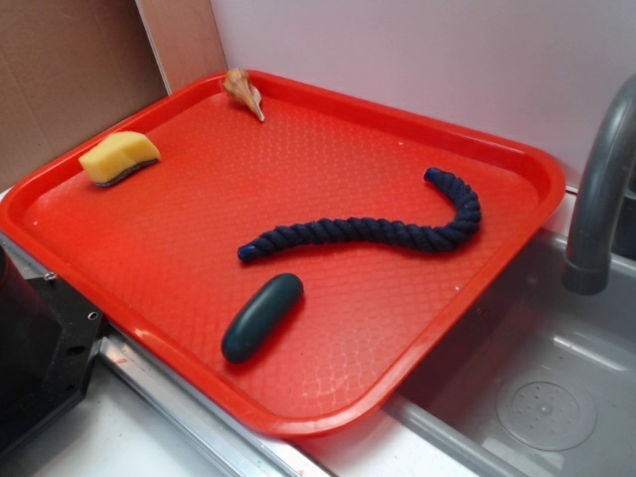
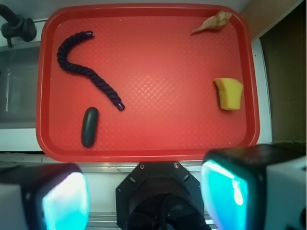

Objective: Grab the plastic pickle.

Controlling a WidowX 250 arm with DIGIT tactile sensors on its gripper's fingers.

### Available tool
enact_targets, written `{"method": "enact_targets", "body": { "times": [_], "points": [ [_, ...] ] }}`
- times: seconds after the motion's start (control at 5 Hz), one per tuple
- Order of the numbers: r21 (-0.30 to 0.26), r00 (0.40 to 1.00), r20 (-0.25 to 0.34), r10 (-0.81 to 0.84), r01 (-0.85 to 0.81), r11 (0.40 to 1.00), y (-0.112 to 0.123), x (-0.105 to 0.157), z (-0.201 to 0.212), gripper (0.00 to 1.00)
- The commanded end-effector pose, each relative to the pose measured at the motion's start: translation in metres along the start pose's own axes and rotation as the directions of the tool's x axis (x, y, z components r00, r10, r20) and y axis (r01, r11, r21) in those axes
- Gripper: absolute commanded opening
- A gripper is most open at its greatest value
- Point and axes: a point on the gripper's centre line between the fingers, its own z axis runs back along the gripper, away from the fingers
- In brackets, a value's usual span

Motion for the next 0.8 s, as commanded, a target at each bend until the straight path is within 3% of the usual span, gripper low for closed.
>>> {"method": "enact_targets", "body": {
  "times": [0.0,0.2,0.4,0.6],
  "points": [
    [0.000,1.000,0.000,0.000,0.000,1.000,0.000,0.000,0.000,1.00],
    [0.025,0.995,-0.044,0.093,-0.092,0.995,-0.027,-0.010,-0.050,1.00],
    [-0.010,0.988,-0.054,0.147,-0.147,0.989,-0.056,-0.015,-0.100,1.00],
    [0.011,0.990,-0.034,0.135,-0.135,0.991,-0.073,-0.022,-0.146,1.00]
  ]
}}
